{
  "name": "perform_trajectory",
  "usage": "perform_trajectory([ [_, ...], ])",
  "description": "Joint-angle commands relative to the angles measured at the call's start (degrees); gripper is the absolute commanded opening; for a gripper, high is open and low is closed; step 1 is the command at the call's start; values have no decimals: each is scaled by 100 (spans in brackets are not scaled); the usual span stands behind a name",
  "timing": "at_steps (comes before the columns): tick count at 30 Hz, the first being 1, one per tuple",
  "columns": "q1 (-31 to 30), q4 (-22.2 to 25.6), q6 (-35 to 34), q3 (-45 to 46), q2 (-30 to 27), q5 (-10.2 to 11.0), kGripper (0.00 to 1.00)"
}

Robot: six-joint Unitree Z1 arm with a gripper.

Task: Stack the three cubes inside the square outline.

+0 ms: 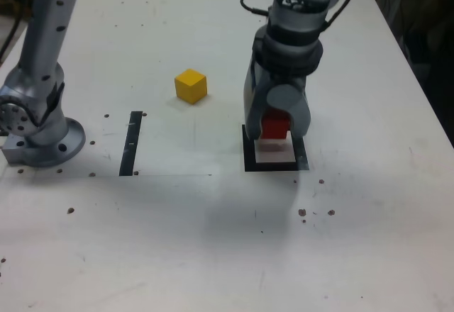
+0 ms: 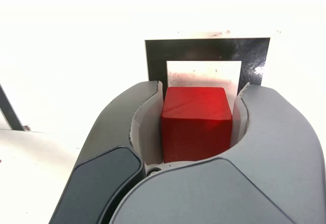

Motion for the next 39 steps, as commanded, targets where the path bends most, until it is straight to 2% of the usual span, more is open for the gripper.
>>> perform_trajectory([
  [1, 10, -60, 27, 16, 72, -29, 16],
  [8, 14, -211, 64, 72, 144, -85, 16],
  [16, 39, -201, 83, 157, 146, -138, 23],
  [20, 45, -202, 140, 176, 170, -215, 34],
  [31, 137, -207, 257, 239, 248, -387, 78],
  [39, 141, -143, 257, 234, -58, -285, 95],
])
